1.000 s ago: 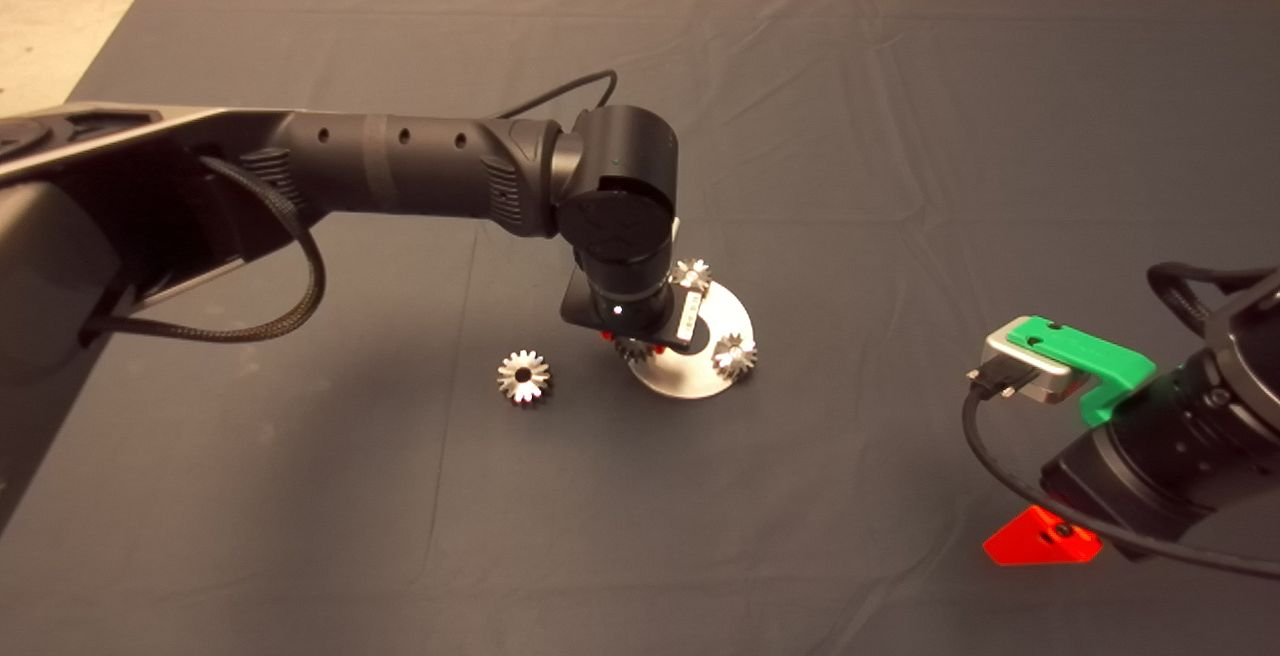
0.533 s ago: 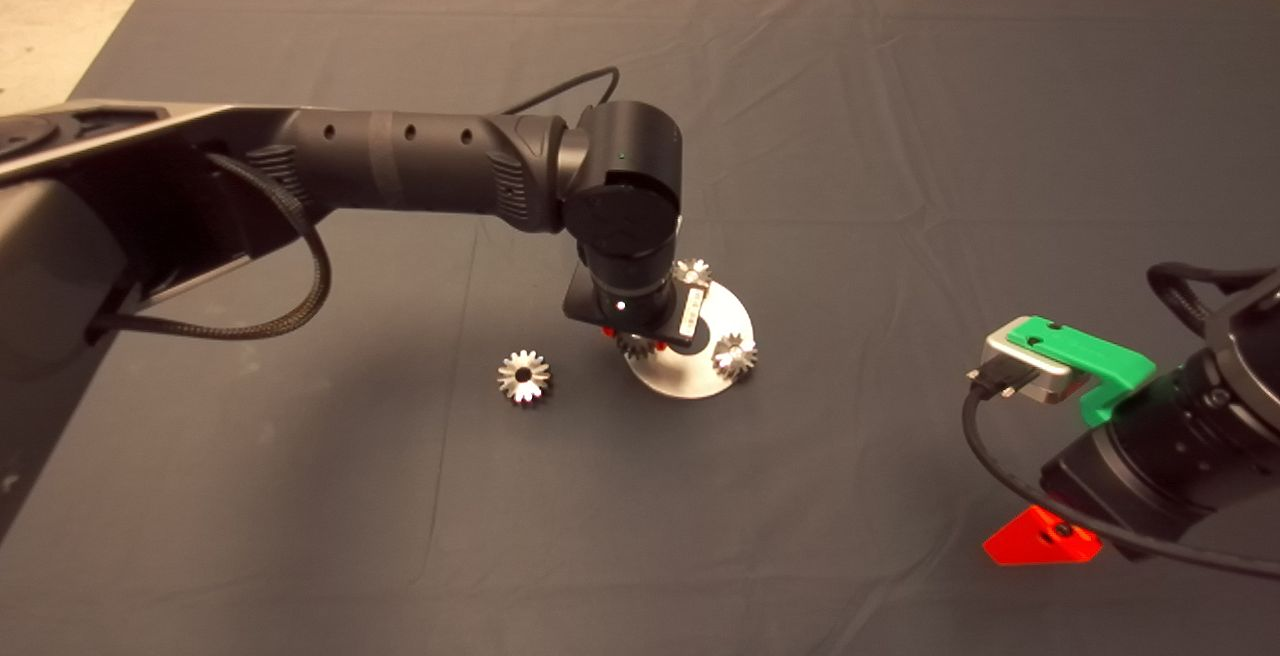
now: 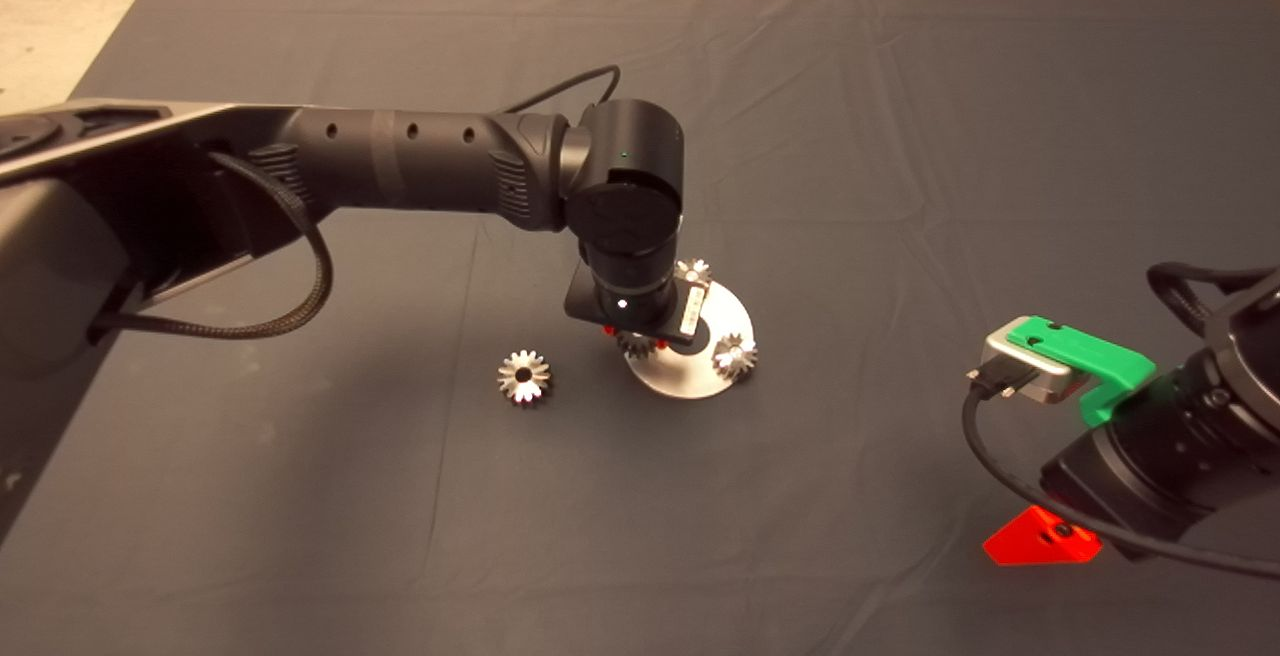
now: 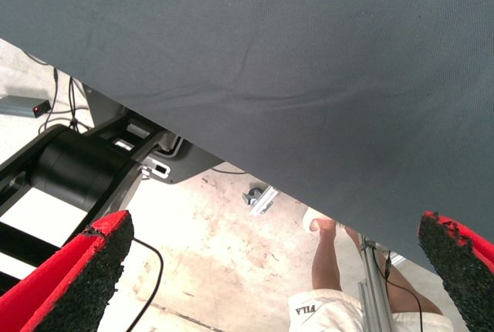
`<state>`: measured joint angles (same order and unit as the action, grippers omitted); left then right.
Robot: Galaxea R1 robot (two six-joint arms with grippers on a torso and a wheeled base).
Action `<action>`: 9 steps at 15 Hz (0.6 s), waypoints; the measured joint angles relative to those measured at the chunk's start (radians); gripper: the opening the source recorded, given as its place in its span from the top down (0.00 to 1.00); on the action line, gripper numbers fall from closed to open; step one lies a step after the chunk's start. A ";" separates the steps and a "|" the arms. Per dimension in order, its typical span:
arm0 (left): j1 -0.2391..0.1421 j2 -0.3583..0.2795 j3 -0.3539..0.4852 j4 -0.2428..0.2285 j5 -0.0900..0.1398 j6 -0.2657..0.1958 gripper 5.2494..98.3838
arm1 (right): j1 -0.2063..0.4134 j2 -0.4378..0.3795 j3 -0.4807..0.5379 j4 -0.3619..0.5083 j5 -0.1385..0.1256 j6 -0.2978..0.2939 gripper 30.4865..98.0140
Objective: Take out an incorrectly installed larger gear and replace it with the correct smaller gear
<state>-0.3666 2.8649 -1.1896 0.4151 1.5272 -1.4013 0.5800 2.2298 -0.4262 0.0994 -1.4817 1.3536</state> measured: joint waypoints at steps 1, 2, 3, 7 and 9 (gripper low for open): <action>0.000 0.000 0.000 0.000 0.000 0.000 0.68 | 0.000 0.000 0.000 0.000 0.000 0.000 0.00; 0.000 0.000 0.000 0.000 0.000 0.000 0.68 | 0.000 0.000 0.000 0.000 0.000 0.000 0.00; 0.000 -0.001 0.000 0.000 -0.001 0.000 0.68 | 0.000 0.000 0.000 0.000 0.000 0.000 0.00; 0.000 -0.004 0.001 0.000 -0.003 0.000 0.68 | 0.000 0.000 0.000 0.000 0.000 0.000 0.00; 0.000 -0.006 0.006 0.001 -0.004 0.000 0.68 | 0.000 0.000 0.000 0.000 0.000 0.000 0.00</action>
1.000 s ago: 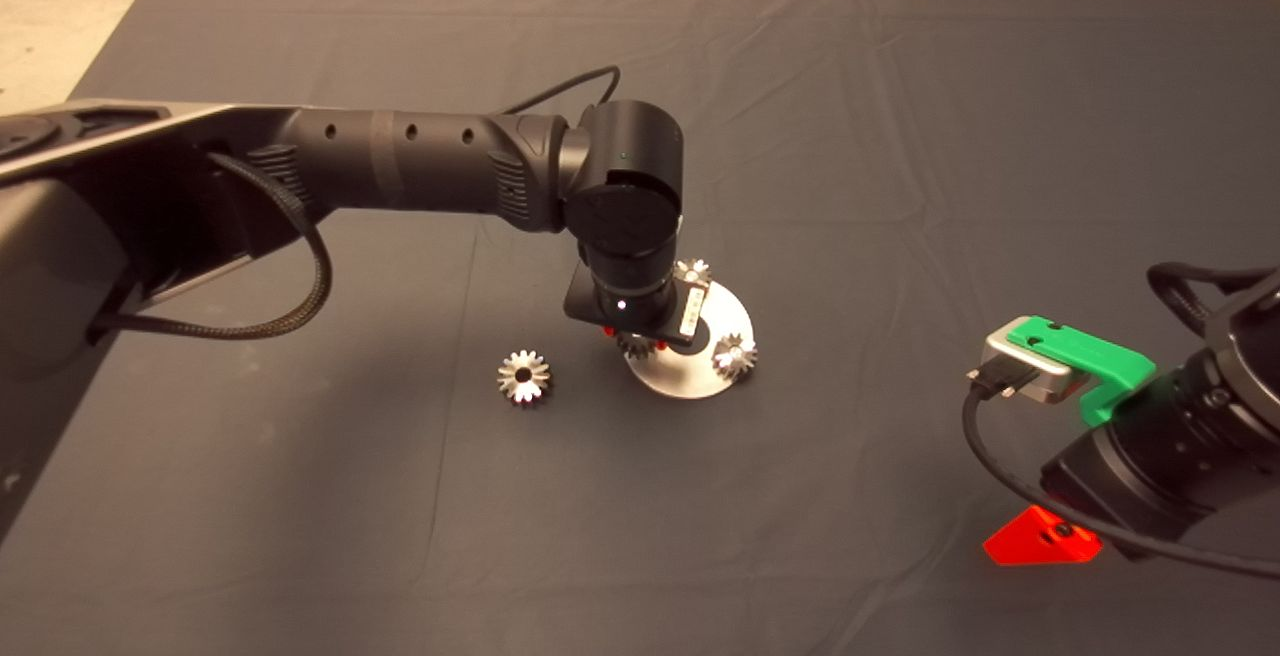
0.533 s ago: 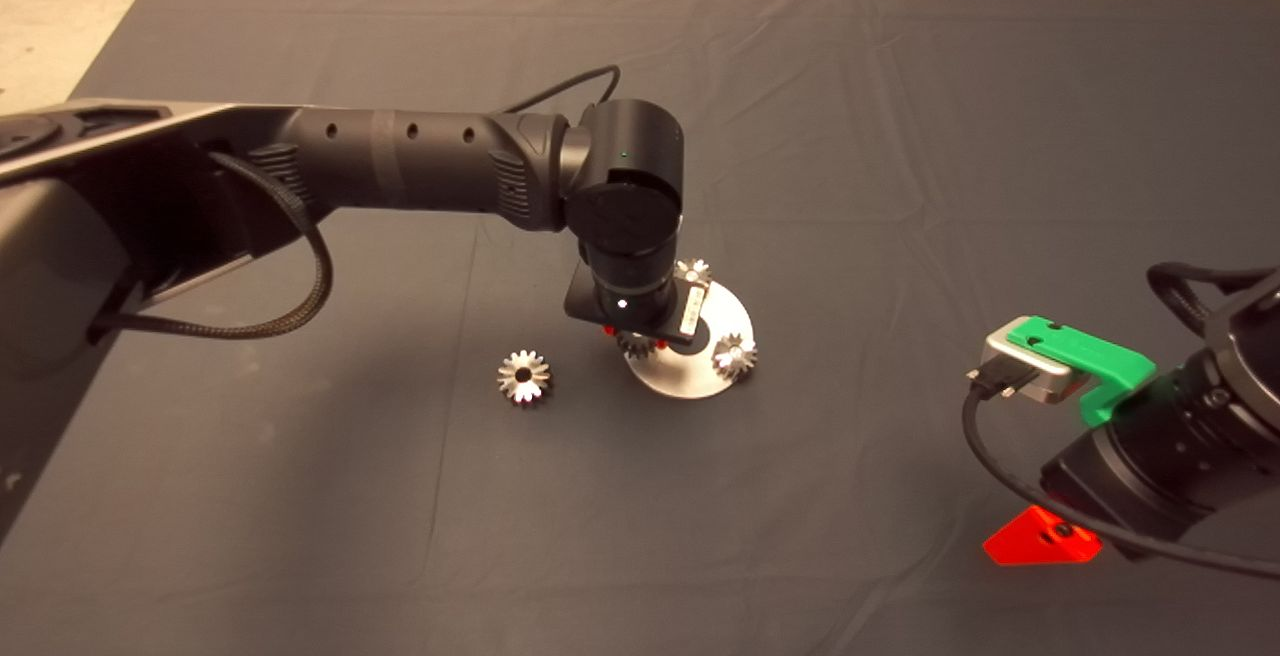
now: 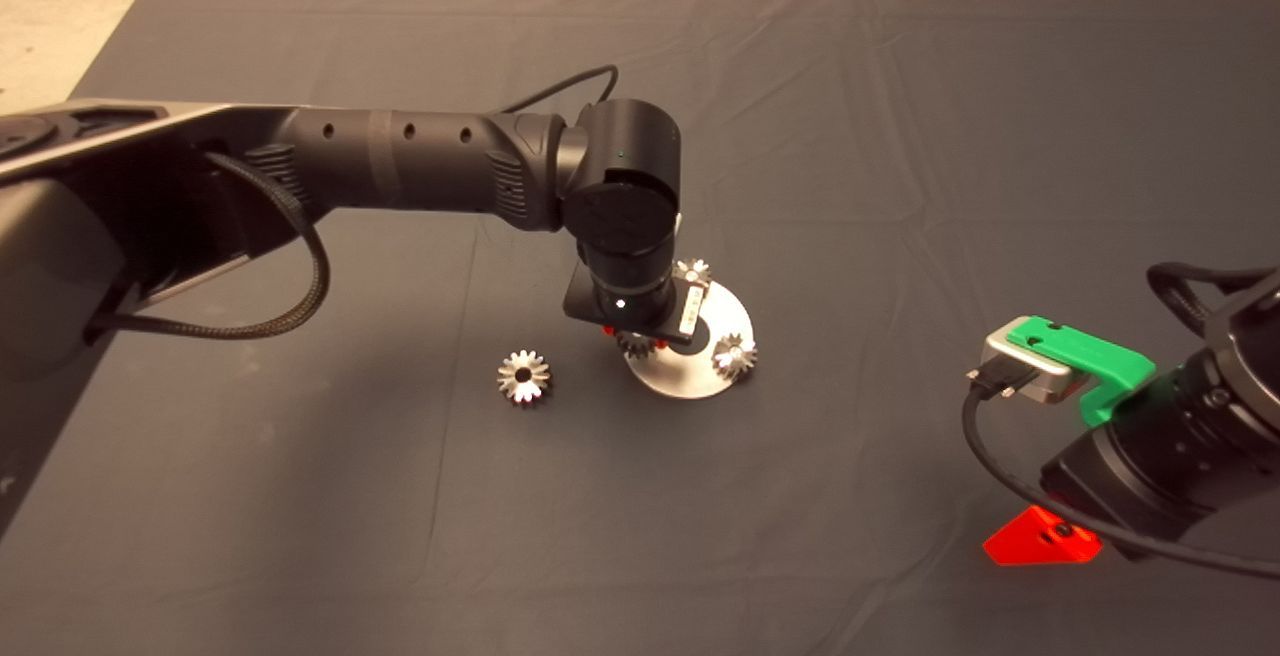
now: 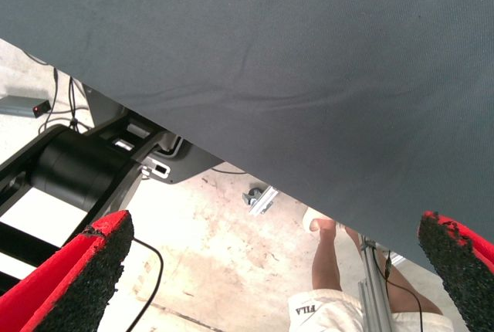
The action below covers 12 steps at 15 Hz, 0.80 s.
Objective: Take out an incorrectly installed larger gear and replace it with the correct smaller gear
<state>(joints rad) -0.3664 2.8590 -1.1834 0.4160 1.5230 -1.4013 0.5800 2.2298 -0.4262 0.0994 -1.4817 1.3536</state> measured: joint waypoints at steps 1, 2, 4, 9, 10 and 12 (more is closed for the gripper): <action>0.000 -0.001 0.001 0.000 0.000 0.000 0.68 | 0.000 0.000 0.000 0.000 0.000 0.000 0.00; 0.000 -0.003 0.004 0.000 -0.001 0.000 0.68 | 0.000 0.000 0.000 0.000 0.000 0.000 0.00; 0.001 -0.009 0.012 0.004 -0.006 0.000 0.68 | 0.000 0.000 0.000 0.000 0.000 0.000 0.00; 0.001 -0.014 0.015 0.004 -0.010 0.000 0.68 | 0.000 0.000 0.000 0.000 0.000 0.000 0.00; 0.001 -0.014 0.015 0.004 -0.010 0.000 0.68 | 0.000 0.000 0.000 0.000 0.000 0.000 0.00; 0.001 -0.014 0.016 0.004 -0.009 0.000 0.68 | 0.000 0.000 0.000 0.000 0.000 0.000 0.00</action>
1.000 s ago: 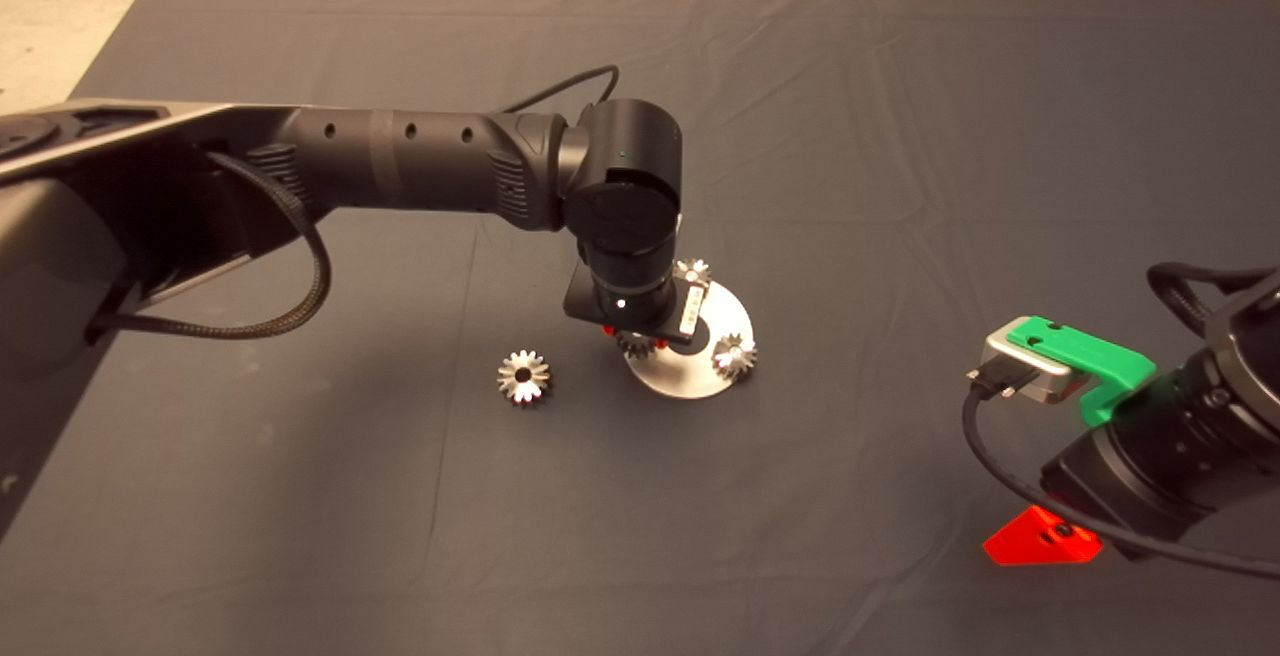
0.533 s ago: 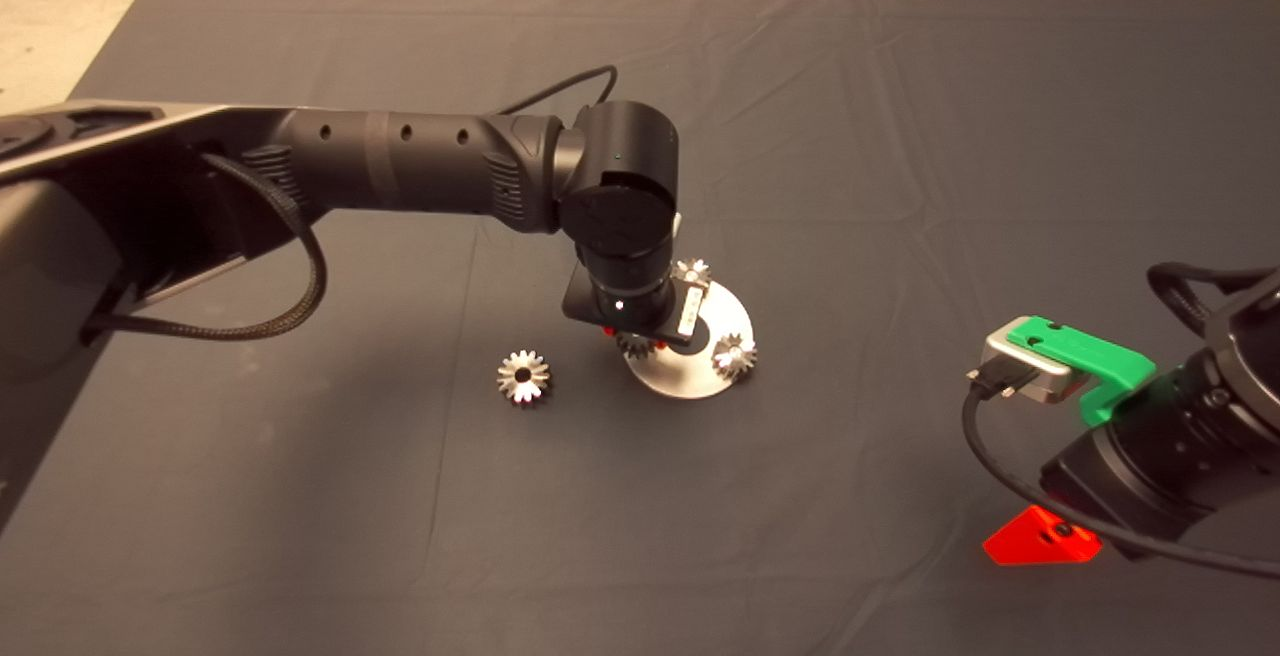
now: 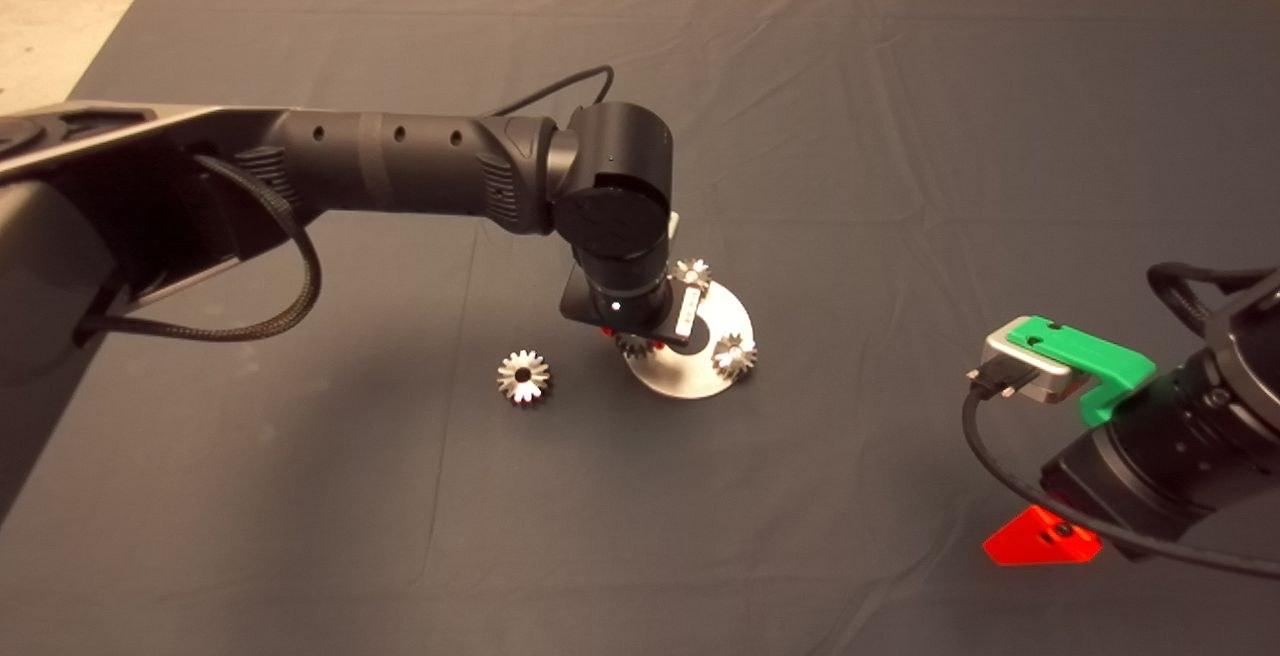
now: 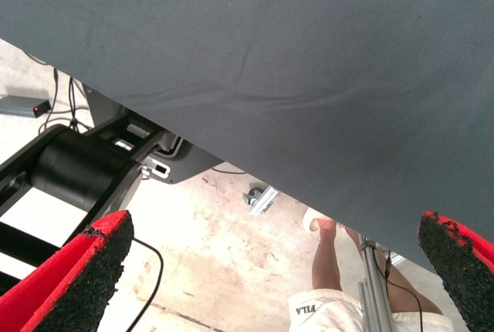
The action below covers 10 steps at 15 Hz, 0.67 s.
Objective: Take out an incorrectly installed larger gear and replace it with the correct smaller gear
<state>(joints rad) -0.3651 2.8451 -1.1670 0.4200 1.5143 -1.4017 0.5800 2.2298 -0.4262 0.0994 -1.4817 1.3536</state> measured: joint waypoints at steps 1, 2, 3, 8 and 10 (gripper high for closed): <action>0.000 0.000 0.000 0.000 0.000 0.000 0.68 | 0.000 -0.001 0.000 0.000 0.000 0.000 0.00; 0.000 0.000 0.000 0.000 0.000 0.000 0.68 | 0.000 -0.003 0.000 0.000 0.000 0.000 0.00; 0.000 0.000 0.000 0.000 0.001 0.000 0.68 | 0.000 -0.005 0.000 0.000 0.000 0.000 0.00; 0.001 0.000 0.002 0.004 0.002 -0.001 0.68 | 0.000 -0.008 0.000 0.000 0.000 0.000 0.00; 0.002 0.001 0.004 0.009 0.004 -0.001 0.68 | 0.000 -0.008 0.000 0.000 0.000 0.000 0.00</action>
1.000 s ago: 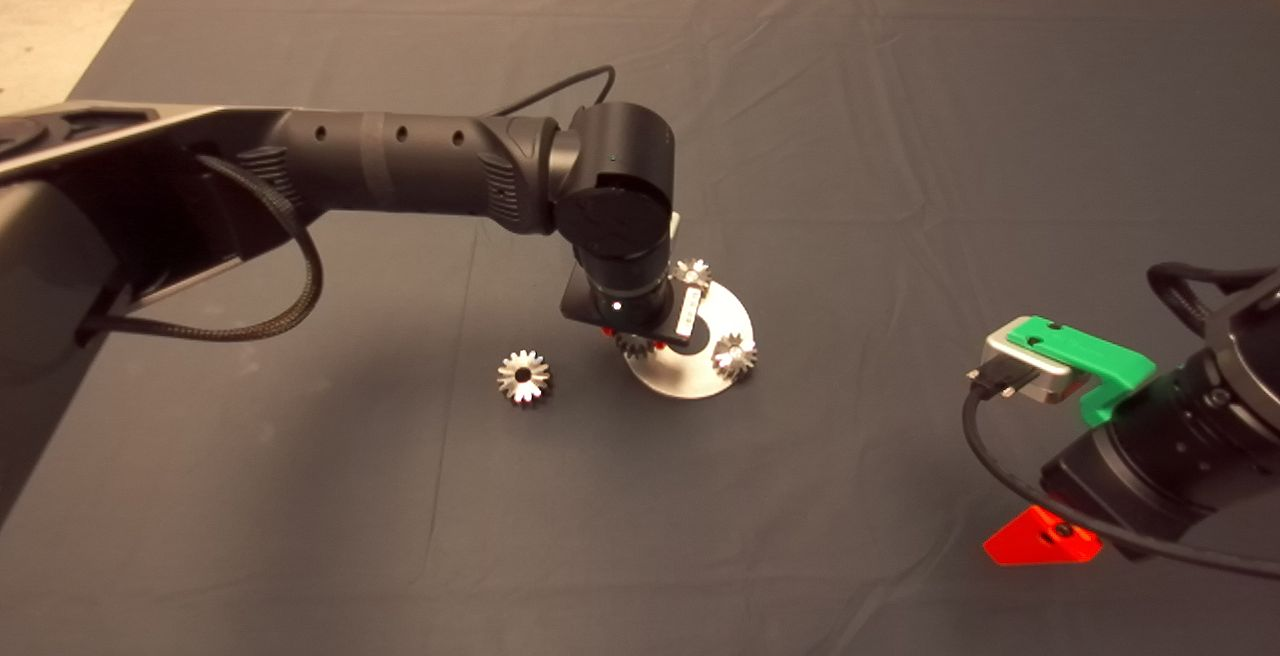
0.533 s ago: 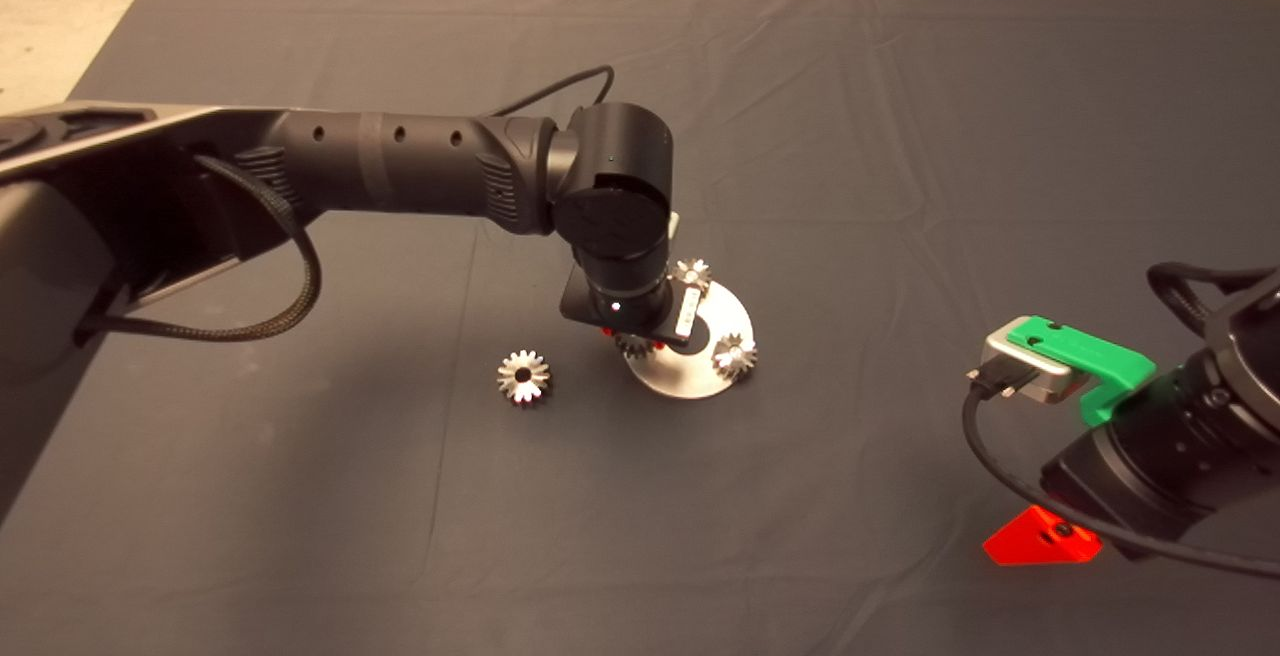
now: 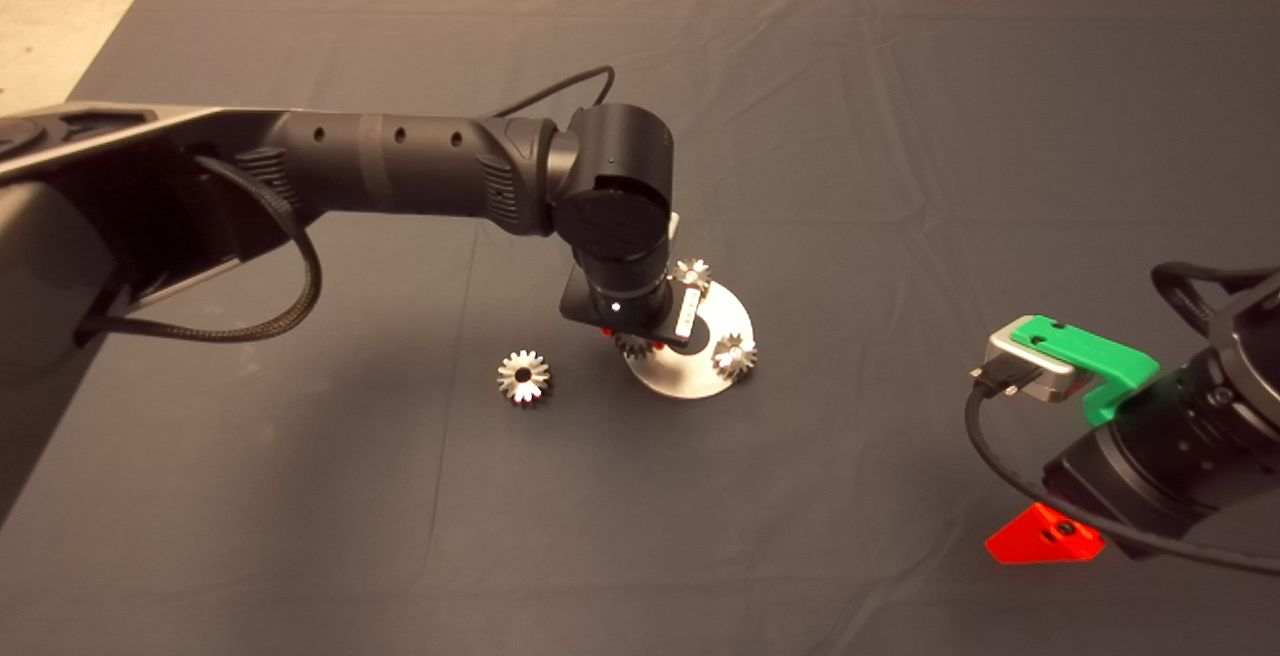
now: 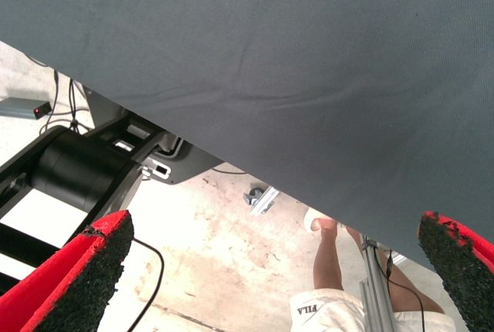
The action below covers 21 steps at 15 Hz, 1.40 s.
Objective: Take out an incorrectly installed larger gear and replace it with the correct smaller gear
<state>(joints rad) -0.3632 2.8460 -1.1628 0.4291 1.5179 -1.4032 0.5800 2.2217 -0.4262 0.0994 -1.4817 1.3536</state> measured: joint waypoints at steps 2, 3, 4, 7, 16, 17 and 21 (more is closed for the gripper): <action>0.001 0.001 0.001 0.002 0.001 -0.001 0.68 | 0.000 0.000 0.000 0.000 0.000 0.000 0.00; 0.001 0.003 0.003 0.006 0.004 -0.005 0.68 | 0.000 0.000 0.000 0.000 0.000 0.000 0.00; 0.004 0.003 0.009 0.013 0.007 -0.012 0.68 | 0.000 0.000 0.000 0.000 0.000 0.000 0.00; 0.007 0.012 0.014 0.021 0.017 -0.026 0.68 | 0.000 0.000 0.000 0.000 0.000 -0.001 0.00; 0.028 0.035 0.014 0.021 0.024 -0.032 0.68 | 0.000 0.000 0.000 0.000 0.000 -0.002 0.00; 0.028 0.035 0.014 0.021 0.024 -0.032 0.67 | 0.000 0.000 0.000 0.000 0.000 -0.003 0.00; 0.027 0.036 0.013 0.021 0.021 -0.031 0.63 | 0.000 0.000 0.000 0.000 0.000 -0.003 0.00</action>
<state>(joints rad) -0.3357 2.8817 -1.1496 0.4506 1.5388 -1.4345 0.5800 2.2217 -0.4262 0.0994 -1.4817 1.3509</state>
